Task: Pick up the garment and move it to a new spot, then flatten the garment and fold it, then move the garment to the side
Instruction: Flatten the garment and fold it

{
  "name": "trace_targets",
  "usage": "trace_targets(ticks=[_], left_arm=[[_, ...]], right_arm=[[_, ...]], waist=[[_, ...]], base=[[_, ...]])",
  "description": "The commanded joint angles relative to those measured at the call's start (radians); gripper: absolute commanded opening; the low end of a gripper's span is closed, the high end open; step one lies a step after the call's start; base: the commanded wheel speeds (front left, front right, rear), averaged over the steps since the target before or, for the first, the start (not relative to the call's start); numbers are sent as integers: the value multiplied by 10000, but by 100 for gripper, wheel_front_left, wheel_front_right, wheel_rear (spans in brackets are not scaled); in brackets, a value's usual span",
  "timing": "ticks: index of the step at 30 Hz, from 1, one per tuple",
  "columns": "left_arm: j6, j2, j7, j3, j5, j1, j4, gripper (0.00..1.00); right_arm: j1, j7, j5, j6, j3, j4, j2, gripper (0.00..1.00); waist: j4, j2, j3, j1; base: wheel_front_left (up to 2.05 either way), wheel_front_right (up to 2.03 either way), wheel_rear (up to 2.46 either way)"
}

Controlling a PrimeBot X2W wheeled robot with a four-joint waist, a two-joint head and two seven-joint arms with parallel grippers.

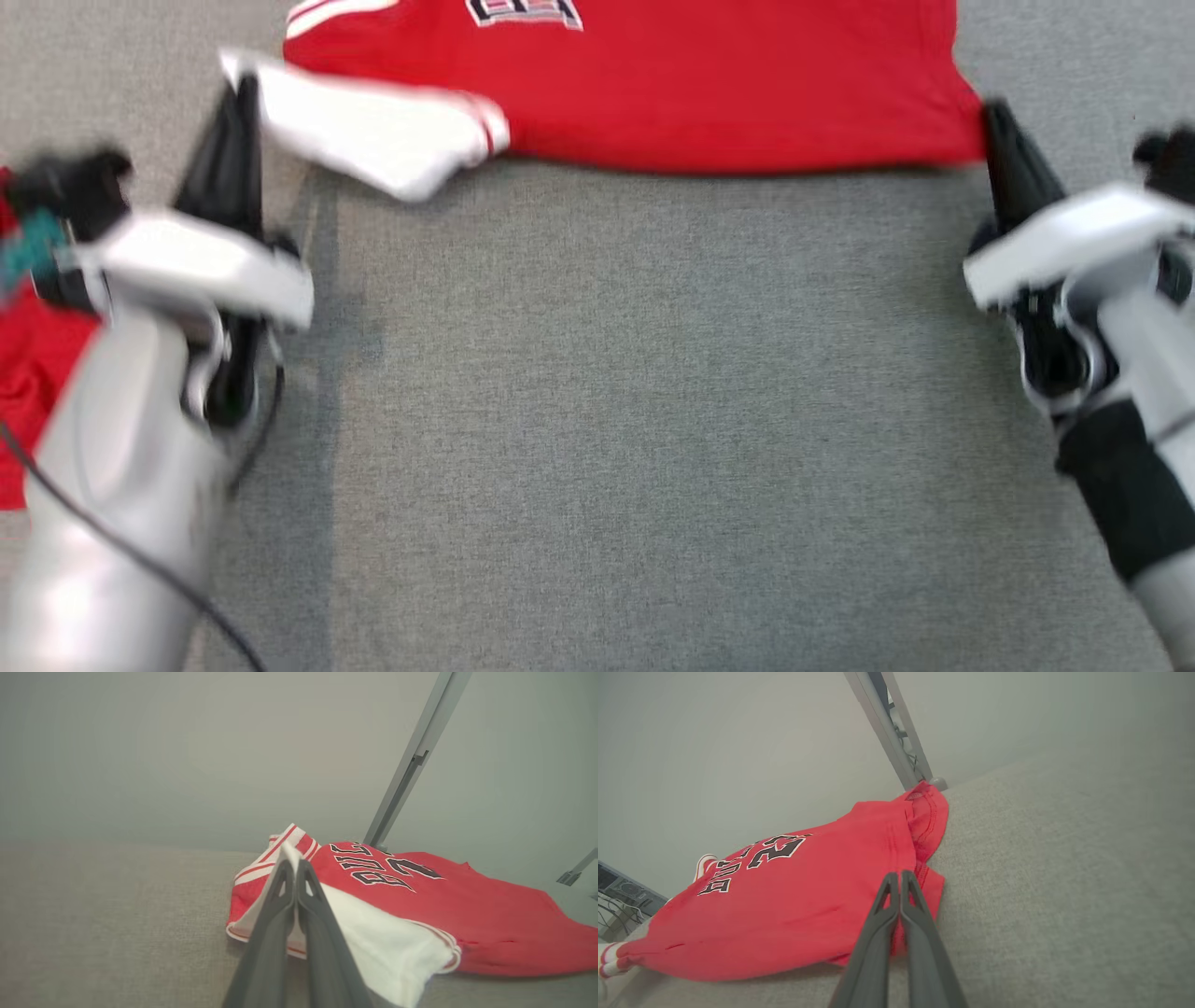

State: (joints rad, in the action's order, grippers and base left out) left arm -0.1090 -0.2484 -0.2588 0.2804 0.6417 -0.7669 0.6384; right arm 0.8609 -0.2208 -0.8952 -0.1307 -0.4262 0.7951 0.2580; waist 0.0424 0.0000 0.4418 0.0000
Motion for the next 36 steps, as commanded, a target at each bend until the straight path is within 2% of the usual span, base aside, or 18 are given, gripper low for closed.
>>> trace_targets(ticks=[1,6,9,13,19,26,30,36], left_arm=[[170,-165,-47,-197,-131,778,-593,0],[487,-335,-35,-363,-103,2922,-1983,0],[873,-574,285,-466,39,4365,-3110,0],[1649,-783,1048,-510,207,6286,-5029,0],[2875,-998,2265,-497,420,8646,-7779,0],[3863,-1047,3285,-194,450,10312,-9735,0],[4234,-1088,3723,3,456,10903,-10335,0],[4552,-1342,4226,32,344,11195,-11036,0]], right_arm=[[-670,-142,-372,0,-160,-416,159,0],[-2167,-371,-887,0,-451,-1427,596,0],[-3206,-444,-1093,0,-389,-2073,873,0],[-4454,-469,-1066,0,40,-2765,1109,0],[-6269,-474,-496,0,912,-3665,1102,0],[-8390,-397,84,0,2157,-4495,891,0],[-9528,-52,539,0,3037,-5216,486,0],[-10701,916,1526,0,4289,-6470,-295,0]], waist=[[-80,0,-276,0],[-187,0,-766,0],[-228,0,-1169,0],[-235,0,-1662,0],[-43,0,-2276,0],[267,0,-2713,0],[290,0,-2820,0],[245,0,-2815,0]], base=[[0,0,0],[0,0,0],[0,0,0],[0,0,0],[0,0,0],[0,0,0],[0,0,0],[0,0,0]])
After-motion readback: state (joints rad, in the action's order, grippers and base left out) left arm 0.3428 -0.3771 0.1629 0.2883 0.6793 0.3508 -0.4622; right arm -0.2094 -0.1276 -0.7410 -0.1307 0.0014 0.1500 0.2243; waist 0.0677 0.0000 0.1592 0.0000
